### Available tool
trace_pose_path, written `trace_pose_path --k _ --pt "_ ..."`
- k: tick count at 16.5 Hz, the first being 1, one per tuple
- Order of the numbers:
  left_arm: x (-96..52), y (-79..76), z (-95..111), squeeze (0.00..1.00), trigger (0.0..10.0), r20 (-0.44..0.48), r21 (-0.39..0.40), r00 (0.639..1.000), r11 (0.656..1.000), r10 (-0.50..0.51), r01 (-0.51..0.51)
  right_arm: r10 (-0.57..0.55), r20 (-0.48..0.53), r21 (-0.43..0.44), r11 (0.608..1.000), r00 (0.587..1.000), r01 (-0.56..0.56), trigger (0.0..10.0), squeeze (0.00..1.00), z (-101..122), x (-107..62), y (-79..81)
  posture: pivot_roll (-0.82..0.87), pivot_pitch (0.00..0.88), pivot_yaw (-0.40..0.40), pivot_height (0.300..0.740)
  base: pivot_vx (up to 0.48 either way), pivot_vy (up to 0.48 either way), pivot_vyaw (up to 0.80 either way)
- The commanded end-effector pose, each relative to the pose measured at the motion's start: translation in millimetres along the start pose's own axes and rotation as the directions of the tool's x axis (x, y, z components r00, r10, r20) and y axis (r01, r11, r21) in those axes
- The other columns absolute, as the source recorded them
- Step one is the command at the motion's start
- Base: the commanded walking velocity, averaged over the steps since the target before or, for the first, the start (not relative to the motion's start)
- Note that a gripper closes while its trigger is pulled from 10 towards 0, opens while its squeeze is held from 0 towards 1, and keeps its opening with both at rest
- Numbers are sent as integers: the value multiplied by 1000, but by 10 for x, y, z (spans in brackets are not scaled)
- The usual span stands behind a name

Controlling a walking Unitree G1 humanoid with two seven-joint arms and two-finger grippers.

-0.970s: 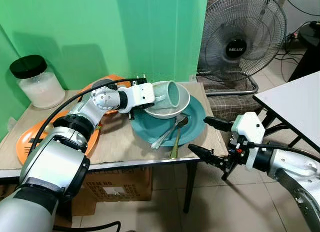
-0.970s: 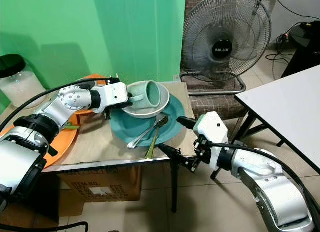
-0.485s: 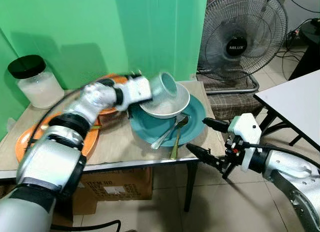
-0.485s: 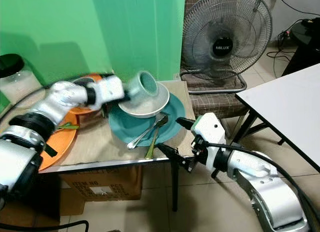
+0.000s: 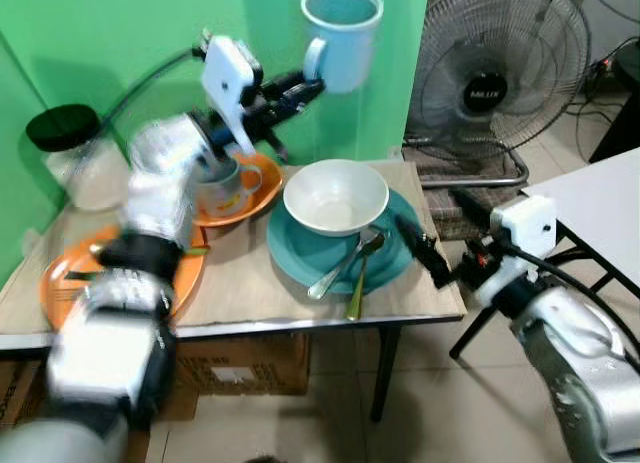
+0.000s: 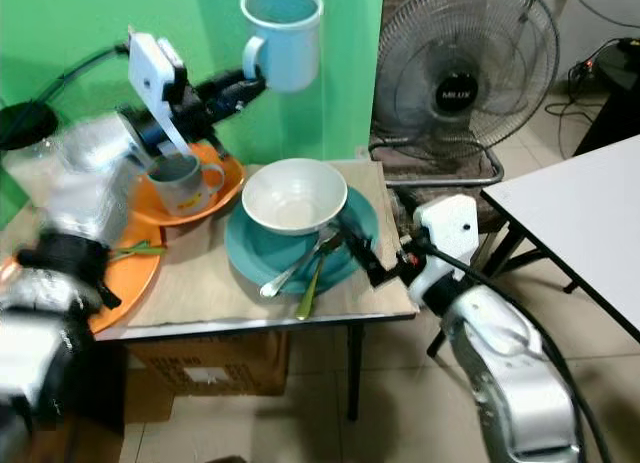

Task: Setting the table

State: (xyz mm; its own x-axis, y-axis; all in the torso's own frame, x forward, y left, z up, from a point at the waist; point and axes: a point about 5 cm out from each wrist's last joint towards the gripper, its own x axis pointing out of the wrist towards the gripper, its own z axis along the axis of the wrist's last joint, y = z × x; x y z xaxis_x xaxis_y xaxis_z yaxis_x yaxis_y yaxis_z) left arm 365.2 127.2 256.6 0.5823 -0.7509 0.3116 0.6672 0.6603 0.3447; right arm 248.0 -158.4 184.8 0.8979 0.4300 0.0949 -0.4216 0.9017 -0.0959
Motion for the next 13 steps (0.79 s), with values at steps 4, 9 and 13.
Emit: trace_pose_path --k 4,9,13 --pt "-29 -514 97 0 1765 33 -15 986 986 165 -165 -158 22 53 986 987 156 10000 0 21 -13 3 -145 0 90 740 0 0 -180" --pt "-229 -780 109 0 10000 -71 -67 949 948 308 -313 -325 -39 66 943 945 327 10000 0 -71 -96 3 -148 0 98 740 0 0 -796" --pt "-372 -752 -38 0 10000 -172 -215 857 830 486 -514 -411 -8 18 912 912 411 10000 0 -66 -115 -95 -153 0 98 740 0 0 -781"
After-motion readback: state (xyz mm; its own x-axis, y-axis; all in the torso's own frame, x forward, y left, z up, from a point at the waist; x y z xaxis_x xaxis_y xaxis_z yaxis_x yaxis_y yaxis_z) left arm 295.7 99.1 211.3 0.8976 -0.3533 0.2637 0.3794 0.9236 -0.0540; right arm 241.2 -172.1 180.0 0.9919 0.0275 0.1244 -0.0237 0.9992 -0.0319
